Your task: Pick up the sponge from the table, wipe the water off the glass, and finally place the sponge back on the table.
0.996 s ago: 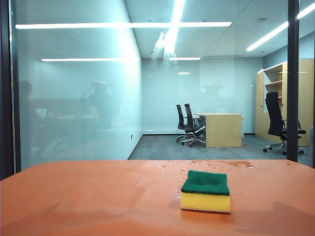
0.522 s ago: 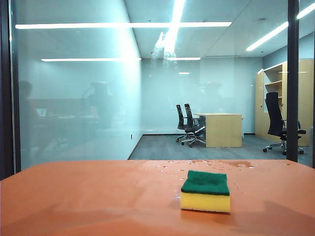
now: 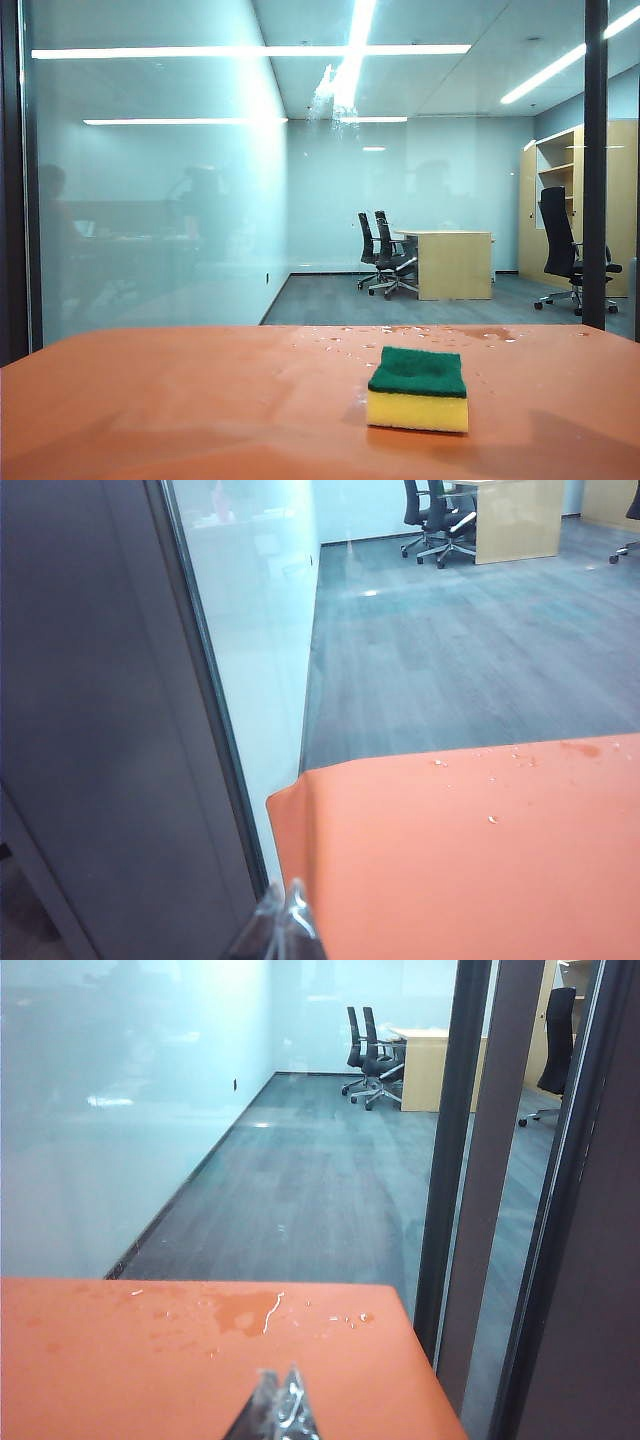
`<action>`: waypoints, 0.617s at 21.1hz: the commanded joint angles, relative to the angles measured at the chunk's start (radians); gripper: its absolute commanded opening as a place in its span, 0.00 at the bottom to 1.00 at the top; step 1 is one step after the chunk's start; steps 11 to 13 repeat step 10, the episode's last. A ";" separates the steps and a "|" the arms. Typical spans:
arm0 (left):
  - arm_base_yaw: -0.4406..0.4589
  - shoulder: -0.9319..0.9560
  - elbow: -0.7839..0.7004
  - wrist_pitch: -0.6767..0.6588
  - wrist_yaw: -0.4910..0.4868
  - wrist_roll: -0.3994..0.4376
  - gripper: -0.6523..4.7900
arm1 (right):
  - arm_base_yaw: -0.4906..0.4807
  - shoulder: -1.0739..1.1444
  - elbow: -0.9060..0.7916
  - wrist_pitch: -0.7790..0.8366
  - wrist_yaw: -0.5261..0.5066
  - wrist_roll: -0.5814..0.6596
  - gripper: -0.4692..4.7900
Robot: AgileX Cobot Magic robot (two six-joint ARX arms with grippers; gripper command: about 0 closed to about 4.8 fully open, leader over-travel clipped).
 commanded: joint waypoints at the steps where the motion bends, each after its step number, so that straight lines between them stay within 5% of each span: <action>1: 0.000 0.002 0.003 0.009 0.000 0.003 0.11 | 0.000 0.000 -0.004 -0.016 0.002 -0.003 0.07; 13: 0.000 0.002 0.003 0.009 0.000 0.003 0.11 | 0.000 0.000 -0.004 -0.020 0.002 -0.003 0.07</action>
